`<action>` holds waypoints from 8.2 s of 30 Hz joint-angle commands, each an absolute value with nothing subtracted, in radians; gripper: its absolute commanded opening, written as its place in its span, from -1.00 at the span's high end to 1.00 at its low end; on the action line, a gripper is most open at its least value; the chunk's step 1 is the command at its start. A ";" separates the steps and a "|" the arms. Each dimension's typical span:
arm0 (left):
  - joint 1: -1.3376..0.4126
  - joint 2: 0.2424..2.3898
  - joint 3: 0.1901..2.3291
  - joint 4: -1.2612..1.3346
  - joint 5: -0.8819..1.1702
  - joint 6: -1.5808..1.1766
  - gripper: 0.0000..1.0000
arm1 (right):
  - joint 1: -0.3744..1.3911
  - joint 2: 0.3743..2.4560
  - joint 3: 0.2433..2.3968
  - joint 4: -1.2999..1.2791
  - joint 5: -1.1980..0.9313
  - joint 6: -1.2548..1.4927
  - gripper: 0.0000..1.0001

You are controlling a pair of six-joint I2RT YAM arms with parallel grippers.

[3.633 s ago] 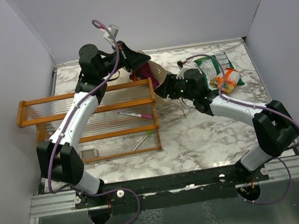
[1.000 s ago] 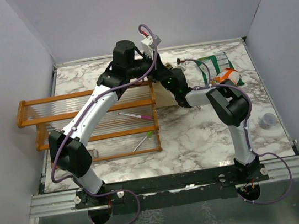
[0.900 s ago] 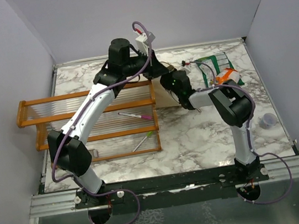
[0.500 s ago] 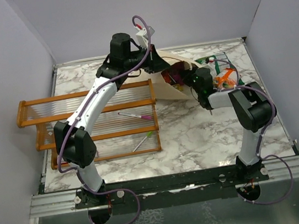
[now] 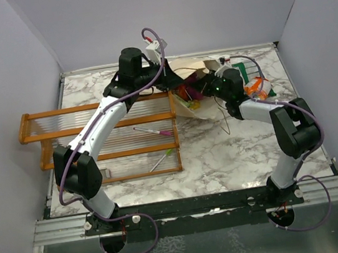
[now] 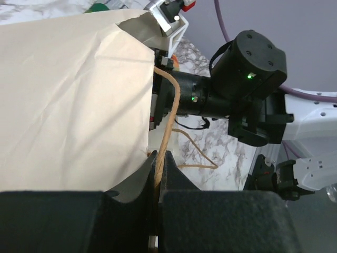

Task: Take the snacks out of the paper bag
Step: Take out the snack from the paper bag, then place the snack at the center of the board, then take out the snack from the paper bag.

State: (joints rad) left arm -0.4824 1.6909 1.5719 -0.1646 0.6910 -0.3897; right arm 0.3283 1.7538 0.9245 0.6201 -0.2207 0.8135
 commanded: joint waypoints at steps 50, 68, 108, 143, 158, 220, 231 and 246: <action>-0.442 1.596 1.494 -0.103 0.618 -0.401 1.00 | 0.511 1.920 1.121 0.434 0.296 0.402 0.29; -0.439 1.607 1.488 -0.096 0.610 -0.421 1.00 | 0.512 1.570 0.920 0.410 0.010 0.469 0.97; -0.405 1.618 1.496 -0.105 0.614 -0.438 1.00 | 0.511 0.974 0.996 -0.081 0.038 0.418 0.98; -0.407 1.601 1.502 -0.123 0.594 -0.425 1.00 | 0.509 0.845 0.721 -0.405 1.048 0.862 0.98; -0.407 1.600 1.506 -0.126 0.601 -0.424 1.00 | 0.144 0.940 0.593 -0.118 0.740 0.911 0.98; -0.457 1.478 1.427 -0.081 0.524 -0.213 1.00 | 0.468 1.221 0.691 0.465 -0.257 0.069 -0.42; -0.456 1.497 1.431 -0.082 0.530 -0.227 1.00 | 0.478 1.569 0.805 0.576 -0.219 -0.060 -0.40; -0.454 1.504 1.435 -0.073 0.563 -0.241 1.00 | 0.504 1.863 0.986 0.634 -0.104 -0.036 -0.02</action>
State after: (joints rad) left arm -0.4557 1.5082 1.4319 -0.0978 0.5335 -0.2363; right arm 0.4984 1.8198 0.9306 0.5720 -0.1471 -0.0574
